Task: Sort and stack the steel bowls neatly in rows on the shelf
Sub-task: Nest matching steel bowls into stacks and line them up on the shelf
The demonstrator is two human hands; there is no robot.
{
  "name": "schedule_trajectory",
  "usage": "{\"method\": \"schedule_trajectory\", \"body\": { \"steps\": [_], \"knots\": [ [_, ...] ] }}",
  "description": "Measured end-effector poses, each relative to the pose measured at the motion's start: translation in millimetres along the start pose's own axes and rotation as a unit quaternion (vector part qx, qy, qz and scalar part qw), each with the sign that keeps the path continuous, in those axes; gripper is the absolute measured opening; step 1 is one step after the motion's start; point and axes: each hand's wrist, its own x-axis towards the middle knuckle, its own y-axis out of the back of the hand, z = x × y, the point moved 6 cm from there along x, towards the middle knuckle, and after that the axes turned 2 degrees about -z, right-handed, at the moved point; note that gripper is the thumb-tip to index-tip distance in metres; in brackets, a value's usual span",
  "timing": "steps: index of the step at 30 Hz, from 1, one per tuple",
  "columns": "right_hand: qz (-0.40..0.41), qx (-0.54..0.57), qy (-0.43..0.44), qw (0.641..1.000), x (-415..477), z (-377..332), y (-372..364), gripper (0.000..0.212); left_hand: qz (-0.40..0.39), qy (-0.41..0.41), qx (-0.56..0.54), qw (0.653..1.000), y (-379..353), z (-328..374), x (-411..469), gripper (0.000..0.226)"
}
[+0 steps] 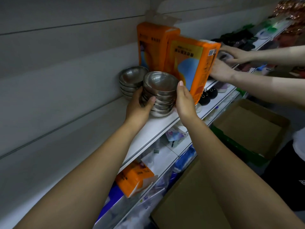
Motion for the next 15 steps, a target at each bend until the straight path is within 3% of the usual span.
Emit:
{"method": "schedule_trajectory", "body": {
  "steps": [7, 11, 15],
  "knots": [
    [0.018, -0.062, 0.017, 0.998, -20, -3, 2, 0.05, -0.051, 0.004, 0.054, 0.997, 19, 0, -13, 0.05],
    [0.038, -0.131, 0.022, 0.99, -46, 0, -1, 0.043, -0.027, 0.019, 0.099, 0.995, 55, -7, -38, 0.049],
    [0.009, -0.192, 0.021, 0.981, -84, -3, -16, 0.049, -0.035, 0.025, 0.183, 0.982, 106, -11, -75, 0.062]
  ]
}}
